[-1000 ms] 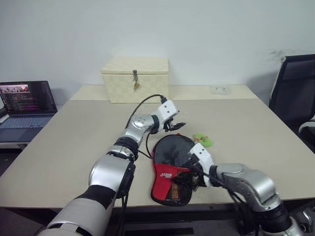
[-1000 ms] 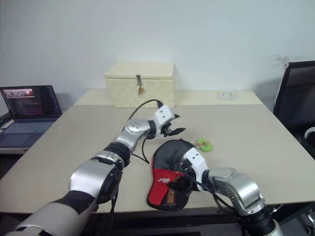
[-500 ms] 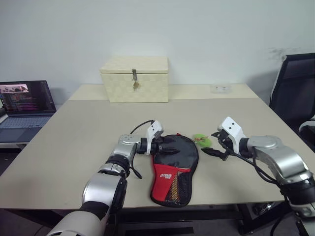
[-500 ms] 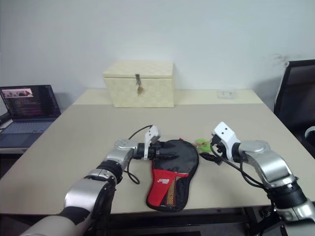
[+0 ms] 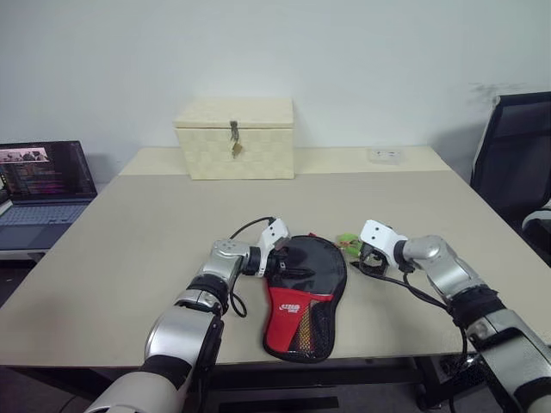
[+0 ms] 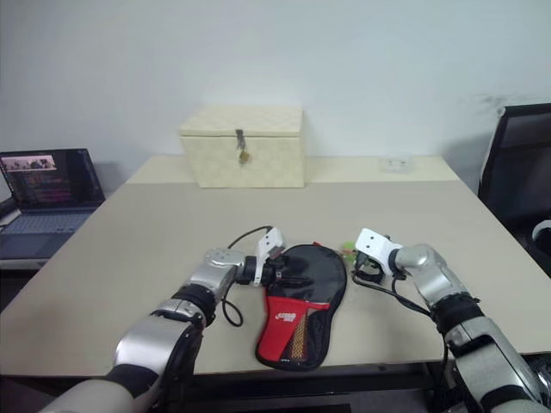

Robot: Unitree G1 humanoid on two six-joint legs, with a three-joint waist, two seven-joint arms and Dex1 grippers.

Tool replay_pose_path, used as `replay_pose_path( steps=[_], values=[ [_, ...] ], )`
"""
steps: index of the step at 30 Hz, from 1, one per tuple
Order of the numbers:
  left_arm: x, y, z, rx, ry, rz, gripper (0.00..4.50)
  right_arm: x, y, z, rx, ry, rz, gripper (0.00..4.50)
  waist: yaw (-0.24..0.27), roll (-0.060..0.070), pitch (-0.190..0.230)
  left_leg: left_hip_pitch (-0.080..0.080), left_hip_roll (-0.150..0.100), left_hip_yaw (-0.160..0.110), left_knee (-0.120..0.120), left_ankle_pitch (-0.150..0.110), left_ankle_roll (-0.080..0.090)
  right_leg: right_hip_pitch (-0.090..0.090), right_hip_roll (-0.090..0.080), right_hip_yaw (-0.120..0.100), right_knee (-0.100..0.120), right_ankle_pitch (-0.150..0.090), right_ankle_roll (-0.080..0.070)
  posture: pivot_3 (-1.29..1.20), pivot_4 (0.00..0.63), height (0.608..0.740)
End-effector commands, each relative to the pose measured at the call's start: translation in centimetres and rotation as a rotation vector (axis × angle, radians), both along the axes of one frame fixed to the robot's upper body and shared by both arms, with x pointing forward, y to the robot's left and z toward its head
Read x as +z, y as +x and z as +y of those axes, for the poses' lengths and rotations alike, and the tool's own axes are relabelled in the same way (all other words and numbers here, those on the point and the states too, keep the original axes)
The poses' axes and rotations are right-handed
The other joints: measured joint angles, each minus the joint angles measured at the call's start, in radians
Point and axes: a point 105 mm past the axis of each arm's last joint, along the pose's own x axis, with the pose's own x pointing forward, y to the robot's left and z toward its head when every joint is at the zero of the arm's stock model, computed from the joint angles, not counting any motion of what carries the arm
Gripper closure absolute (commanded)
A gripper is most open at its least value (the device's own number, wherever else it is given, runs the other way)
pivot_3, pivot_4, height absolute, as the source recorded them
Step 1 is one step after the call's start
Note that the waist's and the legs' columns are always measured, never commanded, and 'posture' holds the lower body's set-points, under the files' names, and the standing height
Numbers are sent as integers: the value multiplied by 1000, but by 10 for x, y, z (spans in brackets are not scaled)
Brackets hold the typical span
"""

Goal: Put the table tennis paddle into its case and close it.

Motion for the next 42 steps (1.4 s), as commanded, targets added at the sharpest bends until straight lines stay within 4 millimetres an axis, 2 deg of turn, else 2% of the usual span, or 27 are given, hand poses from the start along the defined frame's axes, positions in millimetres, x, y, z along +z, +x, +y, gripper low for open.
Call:
replay_pose_path(
  steps=[1,11,15,22,27,29,36,42],
  values=[
    [4,0,-1,-18,14,-24,1202,1,5,-5,-32,20,10,1200,0,0,0,0,0,0,0,0,0,0,0,0,0,0,0,0,150,740],
    [-17,-11,4,-75,96,-14,1202,-2,2,-8,-46,36,79,4470,2,0,0,0,0,0,0,0,0,1,0,0,0,0,0,0,150,740],
    [-22,-14,2,-84,90,9,1202,3,-1,-11,-51,50,87,4470,3,0,0,0,0,0,0,0,0,1,0,0,0,0,0,0,150,740],
    [-31,-17,0,-86,103,38,1202,13,-32,-30,-26,48,140,4470,11,1,0,-1,-1,0,0,0,0,1,0,0,-1,0,0,0,150,740],
    [-35,-18,1,-79,113,53,1202,13,-68,-36,8,26,207,4470,21,2,-1,0,-1,-1,0,0,0,1,0,-1,-1,-2,4,0,150,740],
    [-36,-18,0,-78,116,55,1202,11,-90,-35,48,16,256,4470,25,2,-1,0,-1,-1,0,0,0,2,0,-1,-1,-2,5,0,150,740],
    [-36,-17,-4,-73,118,53,1202,4,-170,-3,258,29,471,4470,26,2,-2,0,-1,-1,0,0,0,3,0,-1,-2,-3,5,0,150,740],
    [-36,-17,-8,-73,112,56,1202,-7,-204,8,316,32,568,4470,28,2,-2,1,-1,-2,1,0,0,4,0,-1,-2,-3,6,0,150,740]
  ],
)
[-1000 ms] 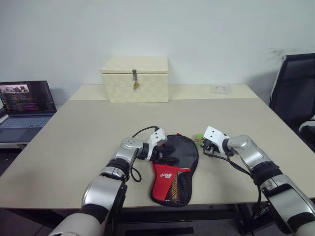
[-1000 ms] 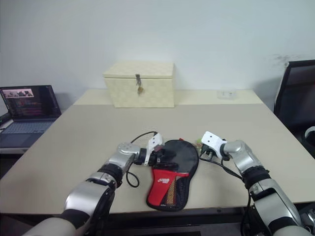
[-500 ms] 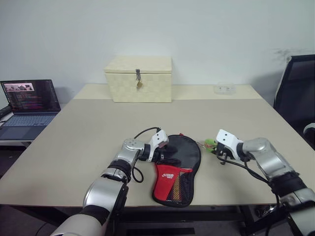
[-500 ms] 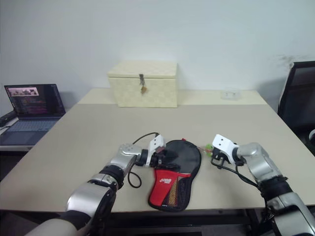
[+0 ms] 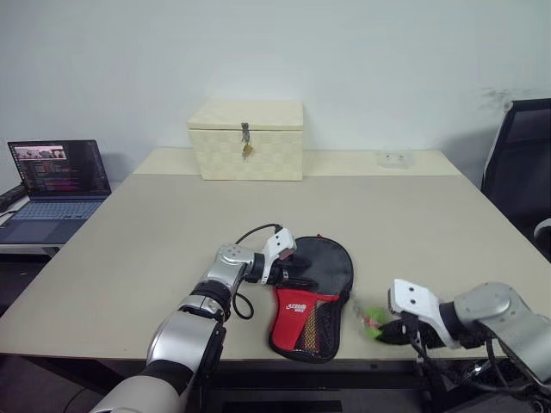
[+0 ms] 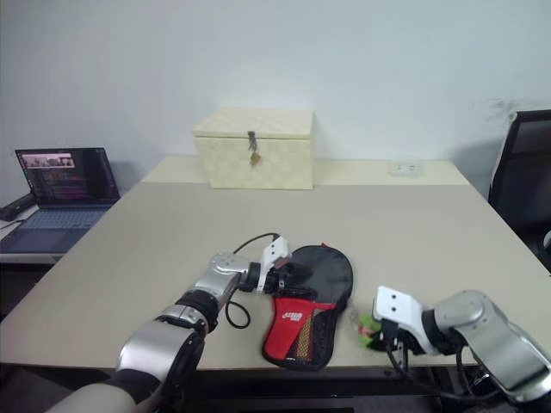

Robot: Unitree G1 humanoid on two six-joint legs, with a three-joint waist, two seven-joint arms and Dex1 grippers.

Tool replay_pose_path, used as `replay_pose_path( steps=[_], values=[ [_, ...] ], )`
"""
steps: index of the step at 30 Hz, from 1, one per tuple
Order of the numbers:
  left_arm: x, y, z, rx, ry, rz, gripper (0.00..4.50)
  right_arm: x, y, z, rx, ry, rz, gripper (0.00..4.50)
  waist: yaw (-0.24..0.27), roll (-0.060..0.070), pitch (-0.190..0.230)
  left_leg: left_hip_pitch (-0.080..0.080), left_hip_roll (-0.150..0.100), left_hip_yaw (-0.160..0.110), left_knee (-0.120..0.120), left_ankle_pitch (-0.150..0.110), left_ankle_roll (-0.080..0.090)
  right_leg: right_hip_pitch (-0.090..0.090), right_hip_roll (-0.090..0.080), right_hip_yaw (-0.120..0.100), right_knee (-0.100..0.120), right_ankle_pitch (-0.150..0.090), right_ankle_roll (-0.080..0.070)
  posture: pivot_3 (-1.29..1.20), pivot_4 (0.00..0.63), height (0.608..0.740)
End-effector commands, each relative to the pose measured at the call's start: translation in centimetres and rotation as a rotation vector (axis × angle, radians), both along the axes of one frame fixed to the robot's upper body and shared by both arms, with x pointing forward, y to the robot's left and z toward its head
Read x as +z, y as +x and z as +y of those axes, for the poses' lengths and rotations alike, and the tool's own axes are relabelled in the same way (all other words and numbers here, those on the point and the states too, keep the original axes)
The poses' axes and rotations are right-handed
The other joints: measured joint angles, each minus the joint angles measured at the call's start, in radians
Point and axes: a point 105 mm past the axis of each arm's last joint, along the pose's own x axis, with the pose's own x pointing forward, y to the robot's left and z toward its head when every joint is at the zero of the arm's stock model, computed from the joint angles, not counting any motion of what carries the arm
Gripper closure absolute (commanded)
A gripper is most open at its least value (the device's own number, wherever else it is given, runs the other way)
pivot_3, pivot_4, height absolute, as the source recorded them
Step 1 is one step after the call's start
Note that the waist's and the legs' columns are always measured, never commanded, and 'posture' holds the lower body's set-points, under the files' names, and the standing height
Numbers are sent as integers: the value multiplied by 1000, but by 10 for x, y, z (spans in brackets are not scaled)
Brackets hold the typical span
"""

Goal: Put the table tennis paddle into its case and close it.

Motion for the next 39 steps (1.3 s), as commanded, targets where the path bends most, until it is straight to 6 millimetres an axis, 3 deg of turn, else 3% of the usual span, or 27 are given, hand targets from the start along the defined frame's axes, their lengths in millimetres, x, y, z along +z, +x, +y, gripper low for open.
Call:
replay_pose_path(
  steps=[1,5,9,21,27,35,39],
  values=[
    [-20,-7,-1,-4,53,73,1202,0,-23,5,64,-1,52,4470,2,0,0,0,0,0,0,0,0,0,0,0,-1,0,0,0,150,740],
    [-22,-8,-5,-8,52,76,1202,-2,-55,18,137,42,151,4470,7,0,-1,-1,0,-1,-1,0,0,0,0,-1,-3,0,0,0,150,740],
    [-23,-9,-11,-12,53,77,1202,-3,-74,29,175,76,205,4470,8,0,-1,-1,0,-3,-1,0,0,4,-1,-2,-9,0,1,0,150,740],
    [-21,-8,-29,-12,52,45,1202,0,-102,65,228,172,269,4470,7,-1,-1,0,0,-3,-1,0,0,8,-1,-2,-16,3,6,0,150,740],
    [-20,-9,-31,-21,38,37,1202,0,-84,62,156,158,222,4470,6,-1,-1,0,0,-2,-1,0,0,8,-1,-2,-16,3,6,0,150,740],
    [-11,-1,-12,58,-51,15,1202,35,-39,50,44,277,140,1730,0,-1,-1,1,0,-2,-1,0,0,8,-1,-1,-16,3,6,0,150,740],
    [16,5,13,91,-176,-45,1202,58,20,27,-128,371,-31,1730,-7,0,-1,2,1,0,-2,0,1,7,-1,0,-15,4,6,0,150,740]
  ],
)
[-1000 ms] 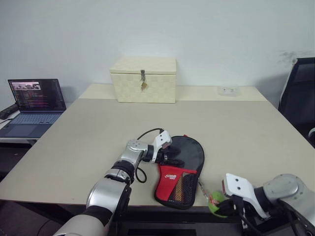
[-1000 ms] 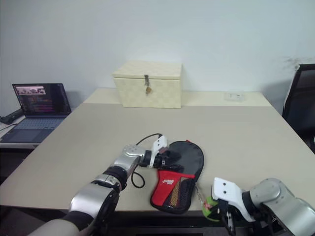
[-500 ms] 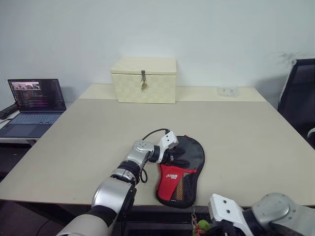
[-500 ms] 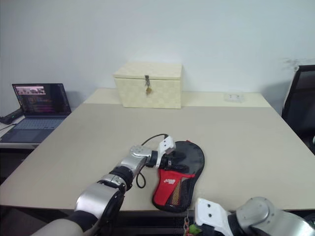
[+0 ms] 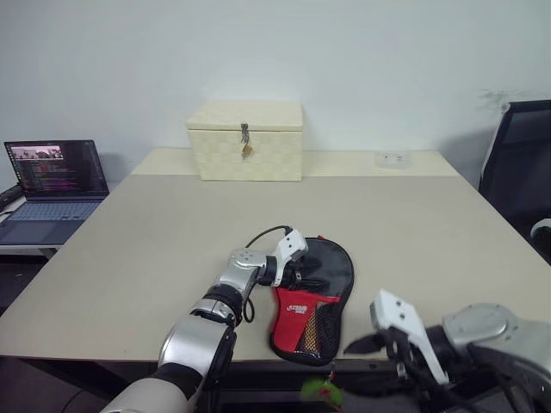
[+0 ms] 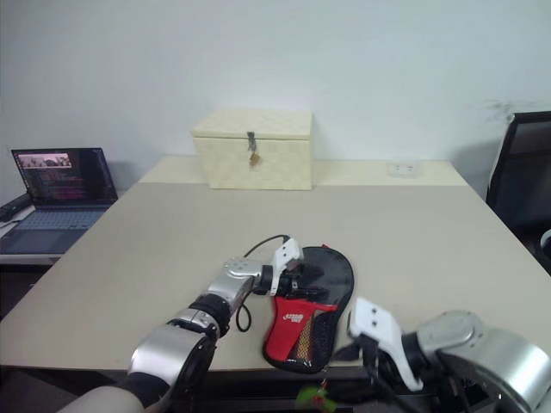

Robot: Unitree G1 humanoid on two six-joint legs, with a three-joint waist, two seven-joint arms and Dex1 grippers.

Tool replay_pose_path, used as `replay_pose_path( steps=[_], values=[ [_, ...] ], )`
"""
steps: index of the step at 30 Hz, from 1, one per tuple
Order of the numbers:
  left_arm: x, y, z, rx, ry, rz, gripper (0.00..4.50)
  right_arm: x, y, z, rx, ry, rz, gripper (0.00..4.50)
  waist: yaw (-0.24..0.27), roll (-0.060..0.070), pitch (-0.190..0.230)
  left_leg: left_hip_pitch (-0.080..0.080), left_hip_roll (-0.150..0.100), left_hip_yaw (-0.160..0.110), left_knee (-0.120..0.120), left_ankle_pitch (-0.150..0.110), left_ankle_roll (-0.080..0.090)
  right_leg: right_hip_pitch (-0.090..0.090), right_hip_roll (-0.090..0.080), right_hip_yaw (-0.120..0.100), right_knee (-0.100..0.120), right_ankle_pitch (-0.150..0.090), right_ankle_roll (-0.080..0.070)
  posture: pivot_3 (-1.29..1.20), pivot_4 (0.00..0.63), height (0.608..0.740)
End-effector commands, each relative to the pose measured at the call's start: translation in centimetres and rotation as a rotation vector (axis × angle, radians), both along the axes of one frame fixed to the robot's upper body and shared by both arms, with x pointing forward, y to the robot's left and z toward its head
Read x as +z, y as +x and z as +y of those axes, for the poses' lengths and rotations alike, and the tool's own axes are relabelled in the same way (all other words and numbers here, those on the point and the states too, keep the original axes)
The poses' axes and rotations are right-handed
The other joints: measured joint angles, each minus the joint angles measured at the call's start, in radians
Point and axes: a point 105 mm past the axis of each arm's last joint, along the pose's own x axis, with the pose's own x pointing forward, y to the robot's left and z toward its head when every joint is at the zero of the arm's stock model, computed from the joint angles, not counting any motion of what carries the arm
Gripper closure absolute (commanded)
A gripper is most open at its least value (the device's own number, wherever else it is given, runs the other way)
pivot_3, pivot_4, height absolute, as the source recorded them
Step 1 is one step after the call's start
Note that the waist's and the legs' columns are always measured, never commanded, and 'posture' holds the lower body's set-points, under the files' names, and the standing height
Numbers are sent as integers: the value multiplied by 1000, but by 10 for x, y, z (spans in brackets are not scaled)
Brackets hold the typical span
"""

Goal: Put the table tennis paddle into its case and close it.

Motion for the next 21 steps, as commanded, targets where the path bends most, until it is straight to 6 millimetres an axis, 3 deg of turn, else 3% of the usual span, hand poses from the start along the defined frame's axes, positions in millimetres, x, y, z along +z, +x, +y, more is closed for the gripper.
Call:
replay_pose_path(
  steps=[1,4,7,10,14,18,21],
  values=[
    [21,3,28,45,-107,-35,1202,21,47,-19,-158,67,-165,1730,-2,0,0,-1,0,0,0,0,0,-1,0,0,0,0,0,0,150,740],
    [34,-2,49,70,-152,-66,1202,23,75,-30,-236,89,-248,1730,1,0,0,-3,1,0,-1,0,0,-3,1,0,0,0,0,0,150,740],
    [48,-29,86,121,-188,-85,1202,25,110,-44,-311,118,-345,1730,-11,0,1,-4,4,1,-1,0,0,-6,0,3,1,3,-5,0,150,740],
    [48,-58,102,174,-176,-73,1202,26,129,-50,-331,156,-376,1730,-11,2,2,-5,9,1,-2,-1,1,-7,-1,4,0,3,-7,0,150,740],
    [54,-82,115,280,-187,-79,1202,17,153,-61,-371,168,-392,1730,0,3,4,-5,11,1,-1,-1,1,-7,-2,4,1,4,-8,0,150,740],
    [62,-86,118,355,-200,-107,1202,3,168,-67,-380,140,-394,1730,10,5,4,-4,11,1,0,-1,1,-6,-1,3,1,5,-9,0,150,740],
    [64,-82,120,364,-184,-122,1202,5,173,-71,-384,119,-414,1730,8,6,5,-3,11,3,0,-1,1,-5,2,4,0,5,-9,0,150,740]
  ],
)
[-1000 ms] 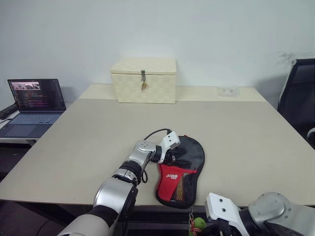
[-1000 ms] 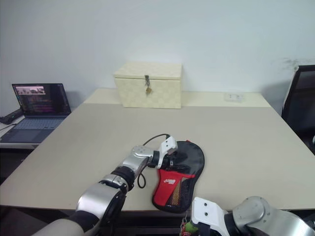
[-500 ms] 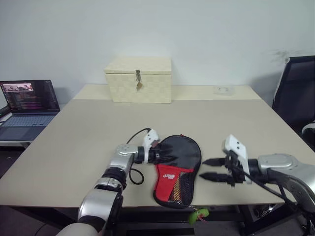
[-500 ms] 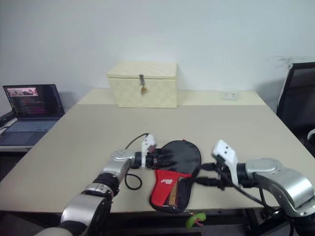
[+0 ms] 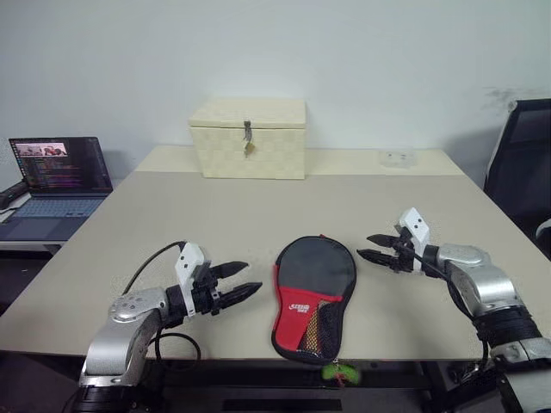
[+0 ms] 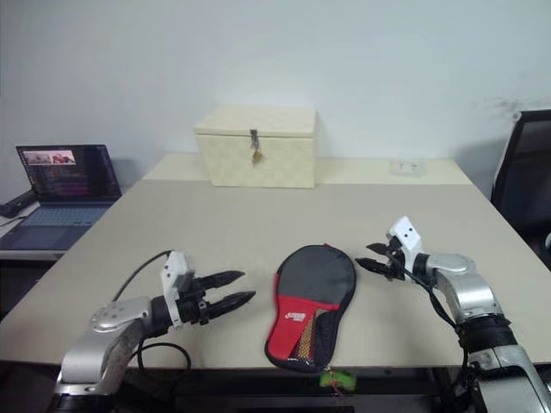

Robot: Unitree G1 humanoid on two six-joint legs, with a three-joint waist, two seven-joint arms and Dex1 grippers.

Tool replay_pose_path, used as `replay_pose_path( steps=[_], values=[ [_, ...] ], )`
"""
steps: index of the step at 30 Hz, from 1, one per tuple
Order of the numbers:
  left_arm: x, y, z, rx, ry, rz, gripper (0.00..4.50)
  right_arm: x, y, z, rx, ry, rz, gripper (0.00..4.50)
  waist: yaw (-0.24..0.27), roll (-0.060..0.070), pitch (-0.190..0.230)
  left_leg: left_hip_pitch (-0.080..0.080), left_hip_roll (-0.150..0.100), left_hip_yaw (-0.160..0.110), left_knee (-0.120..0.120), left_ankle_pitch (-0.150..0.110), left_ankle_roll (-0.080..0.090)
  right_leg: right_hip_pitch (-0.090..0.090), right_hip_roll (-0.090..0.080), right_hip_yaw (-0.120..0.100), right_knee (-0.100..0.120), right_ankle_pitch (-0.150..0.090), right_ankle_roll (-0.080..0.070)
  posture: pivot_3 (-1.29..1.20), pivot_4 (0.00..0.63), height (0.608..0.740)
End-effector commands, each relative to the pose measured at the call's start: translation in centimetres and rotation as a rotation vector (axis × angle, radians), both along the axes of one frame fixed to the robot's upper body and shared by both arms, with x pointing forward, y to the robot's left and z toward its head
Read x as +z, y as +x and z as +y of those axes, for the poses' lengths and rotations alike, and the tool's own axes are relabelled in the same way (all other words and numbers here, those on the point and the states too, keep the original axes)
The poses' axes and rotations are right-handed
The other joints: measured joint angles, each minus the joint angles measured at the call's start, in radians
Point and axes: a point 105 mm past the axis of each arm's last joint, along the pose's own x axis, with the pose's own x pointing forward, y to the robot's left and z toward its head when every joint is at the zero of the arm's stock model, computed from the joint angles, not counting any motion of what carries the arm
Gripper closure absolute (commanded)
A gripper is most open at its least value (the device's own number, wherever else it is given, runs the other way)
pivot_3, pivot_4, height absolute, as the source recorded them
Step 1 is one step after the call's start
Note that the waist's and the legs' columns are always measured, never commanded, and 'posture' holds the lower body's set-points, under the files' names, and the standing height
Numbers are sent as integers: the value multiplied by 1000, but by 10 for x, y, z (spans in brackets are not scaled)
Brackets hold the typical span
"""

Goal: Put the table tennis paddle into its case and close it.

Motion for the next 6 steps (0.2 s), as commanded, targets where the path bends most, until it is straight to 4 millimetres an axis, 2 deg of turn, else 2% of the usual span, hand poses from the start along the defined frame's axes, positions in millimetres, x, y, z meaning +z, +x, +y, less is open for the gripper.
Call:
replay_pose_path(
  steps=[1,6],
  values=[
    [15,3,3,11,8,-56,1202,20,7,-3,11,-25,-82,1730,-3,1,1,0,0,1,0,0,0,0,0,0,0,0,0,0,150,740],
    [15,7,6,65,-8,-54,1202,21,2,-14,10,-36,-58,1730,-3,2,1,0,2,2,-1,0,0,-1,0,0,0,1,-2,0,150,740]
  ],
)
